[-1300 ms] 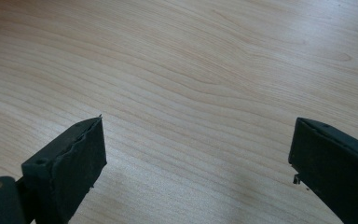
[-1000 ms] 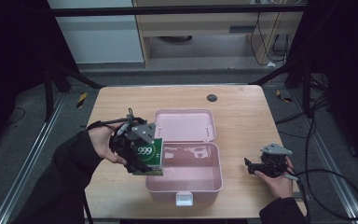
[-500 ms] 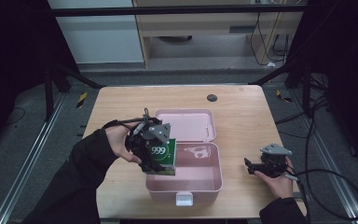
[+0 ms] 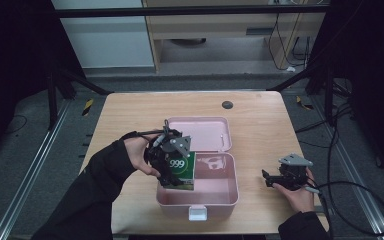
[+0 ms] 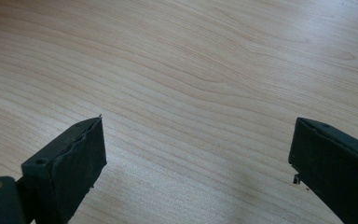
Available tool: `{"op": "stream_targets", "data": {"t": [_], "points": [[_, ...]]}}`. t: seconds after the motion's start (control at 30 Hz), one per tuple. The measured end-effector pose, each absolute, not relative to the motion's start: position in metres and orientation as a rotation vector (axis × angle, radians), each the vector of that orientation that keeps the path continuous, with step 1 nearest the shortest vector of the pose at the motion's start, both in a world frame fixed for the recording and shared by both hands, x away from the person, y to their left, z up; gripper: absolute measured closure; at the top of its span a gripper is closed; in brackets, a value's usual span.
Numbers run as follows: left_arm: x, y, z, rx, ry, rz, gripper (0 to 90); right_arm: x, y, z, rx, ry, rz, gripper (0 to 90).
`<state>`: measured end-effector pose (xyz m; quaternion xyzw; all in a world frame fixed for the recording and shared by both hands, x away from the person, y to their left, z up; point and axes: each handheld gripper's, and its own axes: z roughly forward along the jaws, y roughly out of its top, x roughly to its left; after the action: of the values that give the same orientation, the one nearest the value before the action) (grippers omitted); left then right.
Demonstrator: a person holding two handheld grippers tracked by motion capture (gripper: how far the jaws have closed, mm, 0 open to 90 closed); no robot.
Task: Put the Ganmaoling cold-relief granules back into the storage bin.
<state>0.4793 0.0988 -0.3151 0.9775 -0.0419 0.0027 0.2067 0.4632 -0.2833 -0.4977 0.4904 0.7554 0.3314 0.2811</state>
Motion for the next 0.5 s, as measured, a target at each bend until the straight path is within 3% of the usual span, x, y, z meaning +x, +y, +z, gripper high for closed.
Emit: {"op": "stream_targets", "data": {"t": [0.5], "points": [[0.481,0.098,-0.34,2.745,-0.106,-0.008,14.2,0.464,-0.282,-0.499,1.31,2.034,0.883,4.2]]}}
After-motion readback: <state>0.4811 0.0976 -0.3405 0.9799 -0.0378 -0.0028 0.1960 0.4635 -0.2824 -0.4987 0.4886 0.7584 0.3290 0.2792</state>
